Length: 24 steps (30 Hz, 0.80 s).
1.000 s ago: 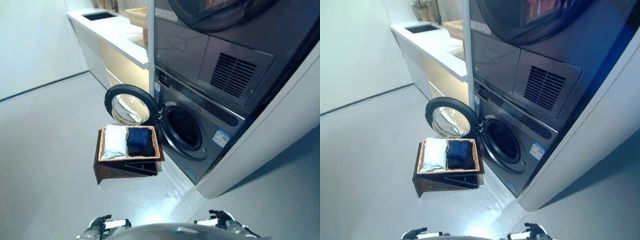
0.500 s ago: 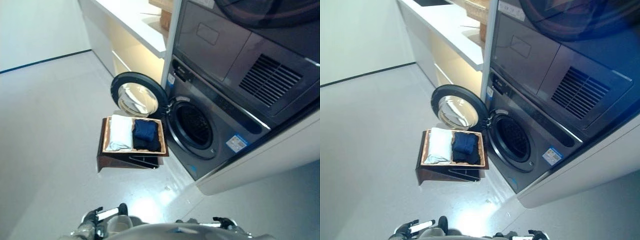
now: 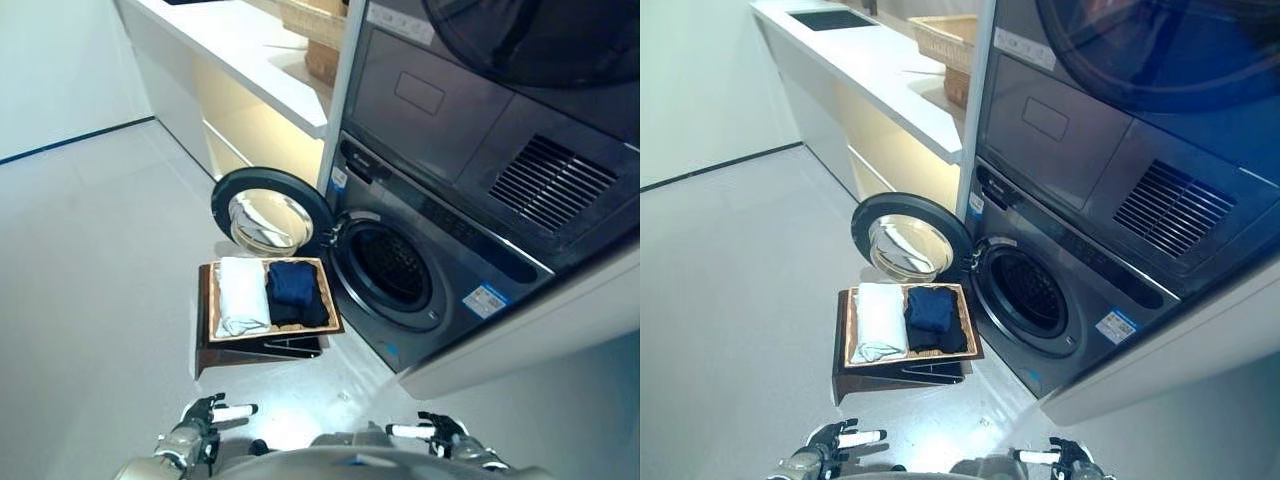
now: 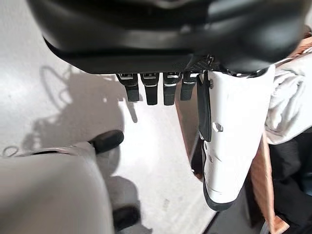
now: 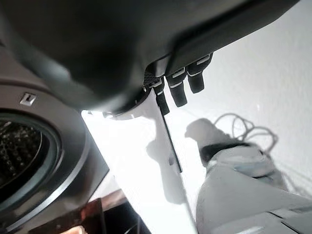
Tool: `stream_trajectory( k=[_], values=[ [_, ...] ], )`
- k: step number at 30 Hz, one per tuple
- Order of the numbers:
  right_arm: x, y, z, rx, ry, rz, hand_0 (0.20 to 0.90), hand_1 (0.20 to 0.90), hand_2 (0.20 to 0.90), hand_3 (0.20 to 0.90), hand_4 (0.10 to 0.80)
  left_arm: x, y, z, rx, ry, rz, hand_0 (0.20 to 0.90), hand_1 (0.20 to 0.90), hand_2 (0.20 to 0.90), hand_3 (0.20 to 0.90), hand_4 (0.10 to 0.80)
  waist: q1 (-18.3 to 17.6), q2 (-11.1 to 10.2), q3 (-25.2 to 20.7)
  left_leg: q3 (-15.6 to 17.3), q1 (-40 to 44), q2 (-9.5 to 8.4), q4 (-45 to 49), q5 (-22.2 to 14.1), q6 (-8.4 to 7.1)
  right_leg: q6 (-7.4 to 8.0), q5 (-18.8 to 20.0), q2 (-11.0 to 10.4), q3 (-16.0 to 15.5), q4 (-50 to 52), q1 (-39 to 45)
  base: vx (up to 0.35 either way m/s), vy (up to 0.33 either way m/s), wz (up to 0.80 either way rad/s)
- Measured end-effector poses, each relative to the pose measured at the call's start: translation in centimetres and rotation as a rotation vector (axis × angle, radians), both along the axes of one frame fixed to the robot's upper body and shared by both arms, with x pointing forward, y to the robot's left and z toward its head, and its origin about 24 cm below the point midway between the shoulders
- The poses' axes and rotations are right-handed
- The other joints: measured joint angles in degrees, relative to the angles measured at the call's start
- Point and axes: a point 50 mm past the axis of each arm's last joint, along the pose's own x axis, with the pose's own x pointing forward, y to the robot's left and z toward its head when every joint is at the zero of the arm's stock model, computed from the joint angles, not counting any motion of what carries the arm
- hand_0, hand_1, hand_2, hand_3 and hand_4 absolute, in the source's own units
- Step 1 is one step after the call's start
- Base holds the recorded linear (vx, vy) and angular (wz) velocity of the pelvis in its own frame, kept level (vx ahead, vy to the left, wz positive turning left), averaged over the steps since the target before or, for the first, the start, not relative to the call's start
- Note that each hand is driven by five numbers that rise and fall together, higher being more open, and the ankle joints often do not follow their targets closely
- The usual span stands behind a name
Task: Pick up the clothes and place them into the washing machine
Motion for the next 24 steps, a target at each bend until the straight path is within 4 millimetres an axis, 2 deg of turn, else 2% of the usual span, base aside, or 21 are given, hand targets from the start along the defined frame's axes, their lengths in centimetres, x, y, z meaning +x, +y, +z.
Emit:
stream_trajectory(
  k=[2, 3, 5, 6, 7, 8, 9, 10, 11, 12, 13, 14, 15, 17, 19, 23, 24],
  values=[
    [0.3, -0.3, 0.1, 0.017, -0.029, -0.055, 0.900, 0.900, 0.900, 0.900, 0.800, -0.6, 0.1, -0.2, 0.004, 0.019, -0.002, 0.900, 0.900, 0.900, 0.900, 0.800, -1.24, 0.32, 1.73, -0.70, 1.94, 0.00, 0.01, -1.30, -0.78, 1.27, 7.02, -2.09, 0.32, -6.36, -1.15, 0.414, -0.181, 0.13],
    [0.5, -0.3, 0.2, 0.022, -0.035, -0.060, 0.900, 0.900, 0.900, 0.900, 0.800, -1.0, 0.2, -0.2, 0.005, 0.029, 0.003, 0.900, 0.900, 0.900, 0.900, 0.800, -1.28, -0.27, 1.77, -0.71, 2.69, -0.02, -0.05, -1.60, -1.06, 1.87, 8.68, -2.49, 0.32, -6.35, -1.33, 0.339, -0.209, 0.06],
    [0.1, 0.1, 0.0, 0.033, -0.030, -0.061, 0.900, 0.900, 0.900, 0.900, 0.800, -2.2, 0.7, -0.4, 0.006, 0.052, 0.041, 0.900, 0.900, 0.900, 0.900, 0.800, -1.82, -1.54, 1.42, -1.09, 5.22, -0.01, -0.31, -3.44, -2.49, 2.22, 10.03, -4.40, -1.95, -5.91, -0.72, 0.324, -0.226, 0.17],
    [-0.4, 0.4, -0.2, 0.039, -0.015, -0.059, 0.900, 0.900, 0.900, 0.900, 0.800, -2.7, 1.2, -0.4, 0.016, 0.059, 0.049, 0.900, 0.900, 0.900, 0.900, 0.800, -1.77, -2.68, 0.68, -2.04, 6.53, -0.07, -0.31, -4.54, -3.86, 2.10, 9.52, -4.83, -1.82, -4.61, -0.24, 0.308, -0.289, 0.34],
    [-0.8, 0.6, -0.3, 0.045, -0.007, -0.058, 0.900, 0.900, 0.900, 0.900, 0.800, -2.9, 1.4, -0.4, 0.023, 0.064, 0.052, 0.900, 0.900, 0.900, 0.900, 0.800, -2.17, -3.25, 0.56, -3.16, 7.93, 0.54, -0.23, -5.34, -5.12, 0.55, 11.94, -4.43, -1.71, -3.38, 0.90, 0.385, -0.388, 0.53],
    [-0.8, 0.2, -0.2, 0.035, -0.009, -0.063, 0.900, 0.900, 0.900, 0.900, 0.800, -3.1, 1.0, -0.5, 0.016, 0.071, 0.052, 0.900, 0.900, 0.900, 0.900, 0.800, -2.53, -1.88, 0.64, -3.70, 8.84, 3.03, 0.06, -5.93, -6.93, -1.57, 12.22, -2.59, -1.98, -1.65, 1.53, 0.233, -0.273, 0.59],
    [-0.6, -0.7, 0.1, 0.007, -0.008, -0.045, 0.900, 0.900, 0.900, 0.900, 0.800, -3.1, 0.0, -0.7, -0.011, 0.071, 0.045, 0.900, 0.900, 0.900, 0.900, 0.800, -2.37, 0.38, 0.36, -3.82, 8.59, 5.20, 1.48, -5.73, -8.34, -2.52, 11.14, -0.41, -3.28, -1.54, 2.50, 0.202, -0.243, 0.40],
    [-0.5, -1.0, 0.2, -0.004, -0.007, -0.027, 0.900, 0.900, 0.900, 0.900, 0.800, -2.8, -0.3, -0.7, -0.021, 0.063, 0.042, 0.900, 0.900, 0.900, 0.900, 0.800, -2.37, 0.93, 0.37, -3.71, 8.39, 5.71, 2.59, -5.54, -8.75, -2.80, 11.09, 0.18, -3.77, -1.71, 2.98, 0.162, -0.201, 0.23],
    [0.1, -1.3, 0.4, -0.016, -0.007, 0.010, 0.900, 0.900, 0.900, 0.900, 0.800, -2.3, -0.7, -0.7, -0.030, 0.046, 0.034, 0.900, 0.900, 0.900, 0.900, 0.800, -2.52, 1.23, 0.42, -3.67, 8.45, 6.82, 3.61, -4.41, -10.63, -3.76, 10.95, 0.87, -4.44, -2.34, 4.25, 0.094, -0.127, 0.08],
    [0.2, -1.4, 0.5, -0.025, -0.005, 0.027, 0.900, 0.900, 0.900, 0.900, 0.800, -2.0, -0.9, -0.6, -0.035, 0.038, 0.029, 0.900, 0.900, 0.900, 0.900, 0.800, -2.46, 1.35, 0.44, -3.51, 8.38, 7.12, 4.47, -3.97, -11.29, -4.21, 10.68, 1.42, -4.45, -2.42, 4.82, 0.072, -0.152, 0.04],
    [0.6, -1.5, 0.6, -0.030, -0.020, 0.044, 0.900, 0.900, 0.900, 0.900, 0.800, -1.9, -1.3, -0.7, -0.044, 0.036, 0.026, 0.900, 0.900, 0.900, 0.900, 0.800, -2.52, 1.26, 0.52, -3.19, 8.18, 7.50, 5.78, -3.14, -12.69, -4.87, 10.22, 1.74, -4.44, -2.32, 5.29, 0.059, -0.144, -0.09],
    [1.1, -1.8, 0.8, -0.038, -0.035, 0.048, 0.900, 0.900, 0.900, 0.900, 0.800, -0.9, -2.0, -0.6, -0.062, 0.010, 0.014, 0.900, 0.900, 0.900, 0.900, 0.800, -2.63, 1.51, 0.46, -3.13, 7.27, 7.82, 6.38, -2.70, -13.37, -5.22, 9.78, 2.10, -4.41, -2.25, 4.99, 0.059, -0.144, -0.11],
    [1.3, -1.9, 0.9, -0.044, -0.037, 0.057, 0.900, 0.900, 0.900, 0.900, 0.800, -0.7, -2.4, -0.6, -0.070, 0.004, 0.005, 0.900, 0.900, 0.900, 0.900, 0.800, -2.66, 1.82, 0.40, -3.19, 7.21, 8.12, 6.14, -2.65, -13.49, -5.37, 9.66, 2.40, -4.37, -2.23, 4.66, 0.031, -0.093, -0.12],
    [1.8, -2.2, 1.1, -0.057, -0.040, 0.080, 0.900, 0.900, 0.900, 0.900, 0.800, 1.3, -3.5, -0.2, -0.086, -0.041, -0.043, 0.900, 0.900, 0.900, 0.900, 0.800, -3.01, 2.79, 0.38, -3.19, 5.64, 8.90, 5.10, -2.61, -13.55, -5.58, 9.39, 3.16, -4.61, -1.51, 2.36, 0.078, -0.141, 0.02],
    [2.1, -2.0, 1.1, -0.053, -0.046, 0.086, 0.900, 0.900, 0.900, 0.900, 0.800, 2.4, -3.7, 0.2, -0.087, -0.070, -0.056, 0.900, 0.900, 0.900, 0.900, 0.800, -3.97, 2.90, 0.75, -3.19, 5.27, 9.20, 4.25, -2.56, -13.61, -5.49, 8.52, 3.37, -4.87, -0.56, 1.05, 0.085, -0.120, 0.15],
    [2.1, -1.5, 1.0, -0.044, -0.043, 0.087, 0.900, 0.900, 0.900, 0.900, 0.800, 2.5, -3.3, 0.2, -0.075, -0.074, -0.049, 0.900, 0.900, 0.900, 0.900, 0.800, -3.93, 3.12, 1.35, -2.87, 3.50, 9.62, 5.47, -3.10, -13.62, -5.01, 7.29, 3.31, -4.59, 1.75, -1.87, 0.066, -0.193, -0.06],
    [2.2, -1.2, 0.9, -0.039, -0.047, 0.085, 0.900, 0.900, 0.900, 0.900, 0.800, 2.2, -3.0, 0.2, -0.064, -0.067, -0.035, 0.900, 0.900, 0.900, 0.900, 0.800, -3.73, 2.48, 1.87, -3.51, 1.00, 8.80, 9.88, -3.45, -14.13, -5.60, 6.80, 3.09, -4.64, 2.03, -2.03, -0.029, -0.138, 0.04]
  ],
)
